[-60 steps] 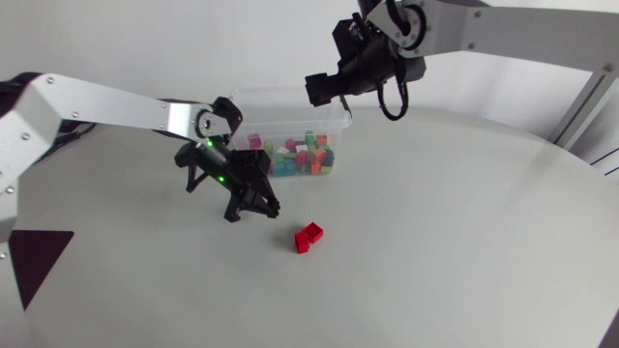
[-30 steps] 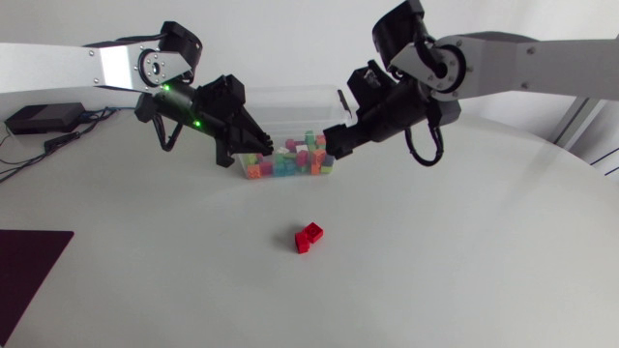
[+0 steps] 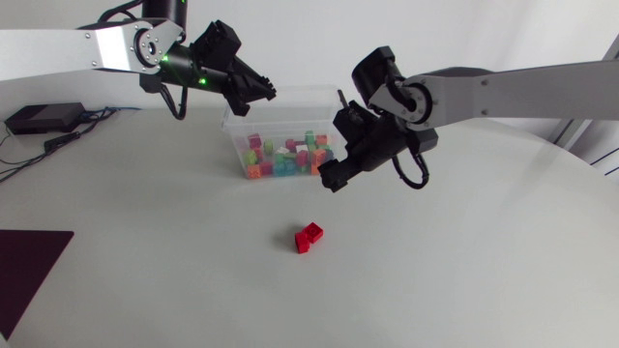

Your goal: Place the duplo bricks in the container

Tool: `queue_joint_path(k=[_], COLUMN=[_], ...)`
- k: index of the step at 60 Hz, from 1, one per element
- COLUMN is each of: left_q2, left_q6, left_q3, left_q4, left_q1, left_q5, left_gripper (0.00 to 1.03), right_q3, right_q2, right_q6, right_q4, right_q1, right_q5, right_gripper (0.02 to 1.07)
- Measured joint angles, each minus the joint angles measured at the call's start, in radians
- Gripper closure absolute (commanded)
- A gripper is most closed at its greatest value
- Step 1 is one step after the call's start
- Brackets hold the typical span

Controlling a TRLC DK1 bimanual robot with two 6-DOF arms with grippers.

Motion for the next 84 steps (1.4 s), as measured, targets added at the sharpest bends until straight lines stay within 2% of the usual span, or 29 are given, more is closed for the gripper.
queue_joint_path(k=[14, 41, 44, 46, 48, 51, 53, 84], left_q2=[0.076, 0.209, 0.215, 0.218, 0.222, 0.226, 0.227, 0.133], left_q6=[-0.1, -0.194, -0.198, -0.201, -0.208, -0.217, -0.221, -0.227], left_q3=[0.061, 0.149, 0.158, 0.164, 0.171, 0.181, 0.183, 0.085], left_q4=[0.069, 0.101, 0.101, 0.101, 0.101, 0.102, 0.106, 0.129], left_q1=[-0.002, -0.008, -0.008, -0.008, -0.008, -0.008, -0.008, 0.021], left_q5=[-0.076, -0.185, -0.197, -0.2, -0.204, -0.207, -0.21, -0.225], left_gripper=[0.74, 0.72, 0.64, 0.54, 0.41, 0.14, 0.05, 0.05], right_q3=[0.0, 0.01, 0.018, 0.027, 0.035, 0.047, 0.055, 0.072], right_q2=[0.087, 0.218, 0.219, 0.221, 0.225, 0.235, 0.244, 0.257], right_q6=[-0.034, -0.044, -0.044, -0.044, -0.044, -0.044, -0.043, -0.042], right_q4=[0.0, -0.083, -0.085, -0.088, -0.09, -0.092, -0.099, -0.137], right_q1=[0.0, 0.029, 0.037, 0.042, 0.046, 0.054, 0.06, 0.105], right_q5=[-0.016, 0.007, 0.01, 0.013, 0.017, 0.032, 0.037, 0.084], right_gripper=[0.06, 0.07, 0.07, 0.07, 0.07, 0.07, 0.07, 0.07])
